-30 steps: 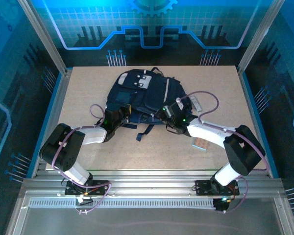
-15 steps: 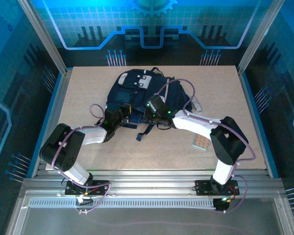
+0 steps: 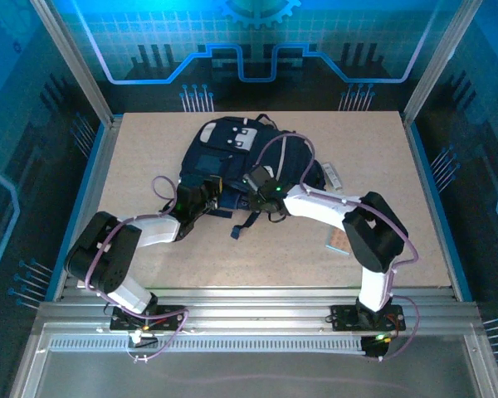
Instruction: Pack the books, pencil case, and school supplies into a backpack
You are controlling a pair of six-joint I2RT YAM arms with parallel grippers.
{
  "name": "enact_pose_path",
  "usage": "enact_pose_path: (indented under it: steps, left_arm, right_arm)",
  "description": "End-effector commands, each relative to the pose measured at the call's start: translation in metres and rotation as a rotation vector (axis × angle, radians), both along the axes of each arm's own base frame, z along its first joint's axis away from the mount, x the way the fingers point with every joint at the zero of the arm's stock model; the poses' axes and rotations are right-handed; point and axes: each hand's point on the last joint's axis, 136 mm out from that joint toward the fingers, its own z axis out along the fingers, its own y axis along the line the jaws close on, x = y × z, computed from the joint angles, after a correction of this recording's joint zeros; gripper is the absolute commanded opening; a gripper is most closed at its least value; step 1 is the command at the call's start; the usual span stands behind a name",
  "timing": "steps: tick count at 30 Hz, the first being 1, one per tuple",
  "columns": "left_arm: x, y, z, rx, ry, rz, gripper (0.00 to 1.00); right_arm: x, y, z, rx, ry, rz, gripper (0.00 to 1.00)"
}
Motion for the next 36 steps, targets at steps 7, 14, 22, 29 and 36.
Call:
enact_pose_path:
  steps: [7,14,22,29,36]
  left_arm:
    - [0.007,0.001,0.052,-0.011,-0.135,0.006,0.0]
    - [0.021,0.041,0.033,0.088,-0.099,0.059,0.0]
    - [0.053,0.088,0.017,0.123,-0.099,0.057,0.0]
    - [0.074,0.096,0.02,0.194,-0.087,-0.03,0.0]
    - [0.124,0.074,0.029,0.179,-0.121,-0.195,0.15]
  right_arm:
    - [0.013,0.004,-0.018,0.072,0.02,0.007,0.17]
    - [0.006,-0.015,0.023,0.117,0.013,0.081,0.0]
    - [-0.002,-0.083,0.027,-0.143,0.134,0.182,0.0]
    - [0.021,-0.14,0.038,-0.235,0.163,0.163,0.0]
    - [0.001,-0.047,0.051,0.053,0.182,0.437,0.0]
